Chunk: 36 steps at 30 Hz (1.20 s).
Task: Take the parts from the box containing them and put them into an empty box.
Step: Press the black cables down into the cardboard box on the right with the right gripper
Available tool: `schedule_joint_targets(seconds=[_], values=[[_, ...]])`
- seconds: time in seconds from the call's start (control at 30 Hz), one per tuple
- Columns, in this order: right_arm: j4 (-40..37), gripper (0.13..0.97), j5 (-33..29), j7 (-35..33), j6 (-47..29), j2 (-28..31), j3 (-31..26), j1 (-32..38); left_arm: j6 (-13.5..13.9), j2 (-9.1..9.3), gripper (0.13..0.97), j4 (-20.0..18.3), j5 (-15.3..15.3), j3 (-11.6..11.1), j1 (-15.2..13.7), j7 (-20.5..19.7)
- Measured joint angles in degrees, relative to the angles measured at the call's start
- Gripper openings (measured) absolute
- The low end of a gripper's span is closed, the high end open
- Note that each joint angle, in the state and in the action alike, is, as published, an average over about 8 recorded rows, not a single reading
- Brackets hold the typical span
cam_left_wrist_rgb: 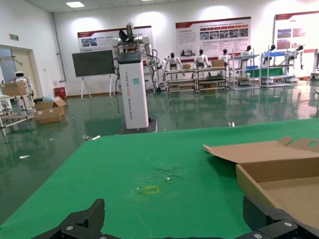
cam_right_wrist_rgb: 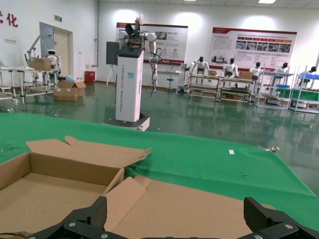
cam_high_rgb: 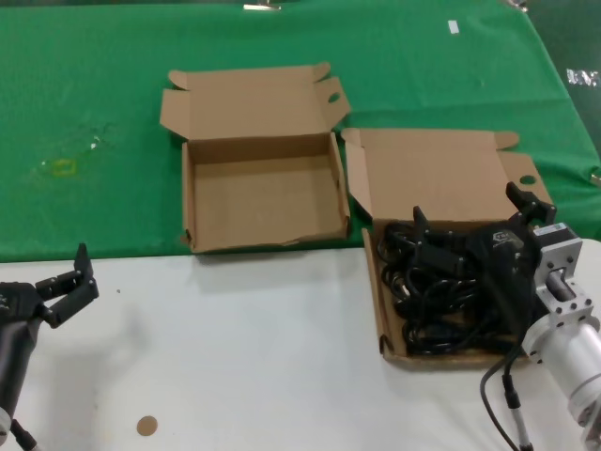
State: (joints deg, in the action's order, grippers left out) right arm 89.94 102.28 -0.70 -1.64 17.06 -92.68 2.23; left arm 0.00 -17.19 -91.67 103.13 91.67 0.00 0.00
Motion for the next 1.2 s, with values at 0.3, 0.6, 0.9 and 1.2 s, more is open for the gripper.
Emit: schedule_joint_targets(seconds=[0.3, 0.6, 0.9, 1.2], values=[[0.00, 0.966, 0.00, 0.00, 0.00, 0.00, 0.00, 0.00, 0.00, 0.00, 0.966, 0.00, 0.00, 0.00, 0.00, 0.00], [0.00, 0.966, 0.00, 0.00, 0.00, 0.00, 0.00, 0.00, 0.00, 0.00, 0.966, 0.00, 0.00, 0.00, 0.00, 0.00], [0.00, 0.966, 0.00, 0.00, 0.00, 0.00, 0.00, 0.00, 0.00, 0.00, 0.966, 0.00, 0.00, 0.00, 0.00, 0.00], [0.00, 0.966, 0.00, 0.00, 0.00, 0.00, 0.00, 0.00, 0.00, 0.00, 0.946, 0.00, 0.00, 0.00, 0.00, 0.00]])
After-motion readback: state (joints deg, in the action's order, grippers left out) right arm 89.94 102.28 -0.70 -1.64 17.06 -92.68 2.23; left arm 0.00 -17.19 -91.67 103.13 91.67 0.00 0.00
